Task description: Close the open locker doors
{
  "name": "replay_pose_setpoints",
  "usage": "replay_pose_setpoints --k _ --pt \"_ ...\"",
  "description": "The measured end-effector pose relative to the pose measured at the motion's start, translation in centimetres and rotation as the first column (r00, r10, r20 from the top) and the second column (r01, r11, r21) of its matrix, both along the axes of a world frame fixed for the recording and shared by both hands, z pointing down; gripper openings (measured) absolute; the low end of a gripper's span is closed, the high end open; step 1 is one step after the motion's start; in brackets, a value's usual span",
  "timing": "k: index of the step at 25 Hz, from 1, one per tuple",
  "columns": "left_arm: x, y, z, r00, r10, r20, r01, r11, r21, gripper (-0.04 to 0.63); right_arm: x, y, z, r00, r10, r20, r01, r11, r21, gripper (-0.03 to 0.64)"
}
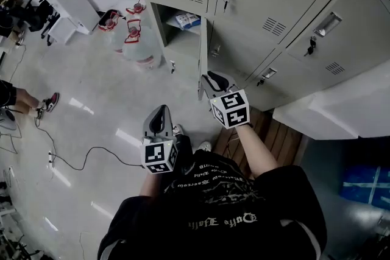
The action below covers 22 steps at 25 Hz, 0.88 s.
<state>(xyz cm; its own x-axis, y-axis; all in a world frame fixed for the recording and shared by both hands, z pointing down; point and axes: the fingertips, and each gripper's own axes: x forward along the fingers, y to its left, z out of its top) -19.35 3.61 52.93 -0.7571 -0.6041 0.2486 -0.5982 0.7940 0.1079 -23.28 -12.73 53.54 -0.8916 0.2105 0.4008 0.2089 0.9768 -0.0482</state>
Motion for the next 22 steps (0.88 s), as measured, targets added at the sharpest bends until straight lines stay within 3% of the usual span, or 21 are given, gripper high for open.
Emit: replay_pose_setpoints --k 7,17,22 --pt "-2.2 1.9 0.4 0.999 -0.044 0.003 0.044 0.999 0.009 0.008 -1.0 1.9 0.1 1.000 -0.008 0.013 0.008 1.000 -0.024 0.076" --pt "-9.0 5.6 1.7 1.000 -0.014 -0.021 0.013 1.000 -0.015 0.008 -4.5 6.3 0.1 0.998 0.027 0.049 -0.025 0.999 -0.034 0.075" --pt "-12.7 6.2 2.4 0.999 0.033 -0.038 -0.034 0.999 -0.025 0.008 -7.8 8.9 0.1 0.998 -0.007 0.069 0.010 0.999 -0.036 0.067"
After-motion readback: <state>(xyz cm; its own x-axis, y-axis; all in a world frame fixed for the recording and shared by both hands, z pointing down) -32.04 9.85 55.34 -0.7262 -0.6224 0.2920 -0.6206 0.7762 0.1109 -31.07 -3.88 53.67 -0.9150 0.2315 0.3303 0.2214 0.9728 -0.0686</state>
